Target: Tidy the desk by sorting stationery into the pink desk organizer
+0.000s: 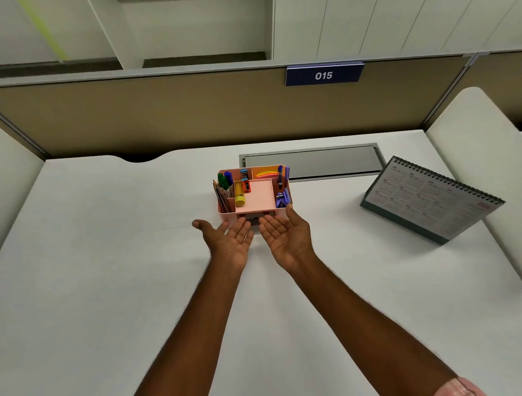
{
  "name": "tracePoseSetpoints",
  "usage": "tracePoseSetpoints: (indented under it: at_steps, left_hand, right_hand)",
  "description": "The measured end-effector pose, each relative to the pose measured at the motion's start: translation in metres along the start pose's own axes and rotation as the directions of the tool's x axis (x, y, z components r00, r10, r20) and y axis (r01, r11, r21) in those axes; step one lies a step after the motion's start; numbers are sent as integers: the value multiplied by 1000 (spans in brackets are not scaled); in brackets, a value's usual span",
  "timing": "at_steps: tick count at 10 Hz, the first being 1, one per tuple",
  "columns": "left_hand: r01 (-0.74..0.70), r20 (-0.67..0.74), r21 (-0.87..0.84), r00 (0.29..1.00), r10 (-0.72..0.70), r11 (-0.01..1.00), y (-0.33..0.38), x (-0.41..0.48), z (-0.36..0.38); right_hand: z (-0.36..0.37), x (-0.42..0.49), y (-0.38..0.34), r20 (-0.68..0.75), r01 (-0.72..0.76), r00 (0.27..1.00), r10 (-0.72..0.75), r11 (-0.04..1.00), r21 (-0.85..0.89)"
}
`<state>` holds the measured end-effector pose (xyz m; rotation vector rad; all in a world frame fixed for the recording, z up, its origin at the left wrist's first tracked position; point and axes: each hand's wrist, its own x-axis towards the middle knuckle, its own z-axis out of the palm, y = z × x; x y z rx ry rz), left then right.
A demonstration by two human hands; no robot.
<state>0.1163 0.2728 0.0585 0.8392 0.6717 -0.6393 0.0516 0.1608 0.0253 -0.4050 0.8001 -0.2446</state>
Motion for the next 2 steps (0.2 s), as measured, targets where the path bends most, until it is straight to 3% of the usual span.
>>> tracePoseSetpoints:
  at_steps: [2]
  left_hand:
    - [14,-13,-14,1000,-14,1000,-7,-6,-1]
  right_hand:
    - [-2,-1,-3,-4,-31,1000,31,999,-11]
